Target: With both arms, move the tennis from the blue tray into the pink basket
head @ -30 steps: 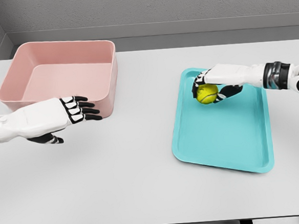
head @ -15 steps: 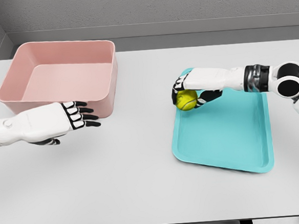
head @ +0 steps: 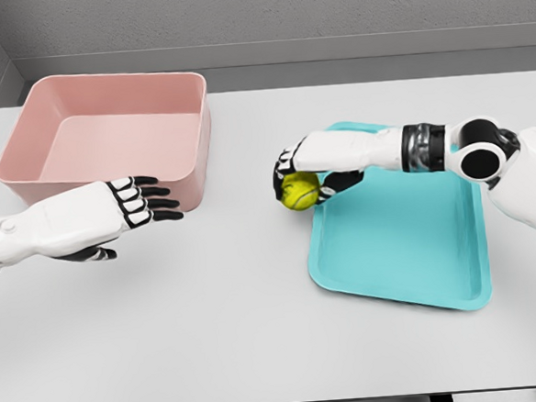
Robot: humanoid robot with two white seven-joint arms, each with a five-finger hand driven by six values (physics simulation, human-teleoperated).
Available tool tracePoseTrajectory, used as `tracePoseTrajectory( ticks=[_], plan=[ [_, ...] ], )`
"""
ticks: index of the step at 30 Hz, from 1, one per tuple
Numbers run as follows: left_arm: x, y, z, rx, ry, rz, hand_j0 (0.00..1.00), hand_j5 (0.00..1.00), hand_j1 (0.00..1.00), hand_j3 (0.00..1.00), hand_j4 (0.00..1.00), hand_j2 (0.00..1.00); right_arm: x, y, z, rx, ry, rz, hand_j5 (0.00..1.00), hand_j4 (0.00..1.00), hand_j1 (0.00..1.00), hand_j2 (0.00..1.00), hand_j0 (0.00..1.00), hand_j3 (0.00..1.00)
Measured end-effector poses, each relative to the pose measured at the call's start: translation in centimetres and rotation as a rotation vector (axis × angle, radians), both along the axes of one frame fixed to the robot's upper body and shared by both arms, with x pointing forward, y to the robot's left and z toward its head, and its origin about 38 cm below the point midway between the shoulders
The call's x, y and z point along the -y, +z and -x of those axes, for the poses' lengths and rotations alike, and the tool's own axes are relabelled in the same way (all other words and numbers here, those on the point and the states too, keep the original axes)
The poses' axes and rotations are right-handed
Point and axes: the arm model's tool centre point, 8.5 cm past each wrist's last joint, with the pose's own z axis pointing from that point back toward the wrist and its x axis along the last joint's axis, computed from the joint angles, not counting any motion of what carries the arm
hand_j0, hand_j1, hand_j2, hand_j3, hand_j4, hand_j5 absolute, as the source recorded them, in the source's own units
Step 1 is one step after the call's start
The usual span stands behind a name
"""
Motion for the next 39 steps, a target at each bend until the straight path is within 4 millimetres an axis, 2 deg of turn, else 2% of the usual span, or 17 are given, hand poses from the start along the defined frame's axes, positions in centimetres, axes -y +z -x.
tracePoseTrajectory(
  ticks=[13, 19, 26, 39],
  plan=[
    [-0.3, -0.1, 0.1, -0.003, 0.005, -0.004, 1.0, 1.0, 1.0, 1.0, 1.0, 1.0, -5.0, -1.6, 1.2, -0.04, 0.093, -0.032, 0.51, 0.51, 0.51, 0.51, 0.51, 0.51],
    [-1.3, -1.3, 1.0, -0.042, 0.019, -0.043, 1.0, 1.0, 1.0, 1.0, 1.0, 1.0, -7.4, -2.4, 2.0, -0.062, 0.14, -0.033, 0.51, 0.51, 0.51, 0.51, 0.51, 0.51],
    [-2.0, -1.1, 1.1, -0.04, 0.028, -0.071, 1.0, 1.0, 1.0, 1.0, 1.0, 1.0, -9.3, -3.3, 2.3, -0.087, 0.163, -0.035, 0.51, 0.51, 0.51, 0.51, 0.51, 0.51],
    [-2.0, -1.1, 1.1, -0.036, 0.027, -0.071, 1.0, 1.0, 1.0, 1.0, 1.0, 1.0, -11.6, -5.6, 2.4, -0.139, 0.18, 0.001, 0.51, 0.51, 0.51, 0.51, 0.51, 0.51]
  ],
)
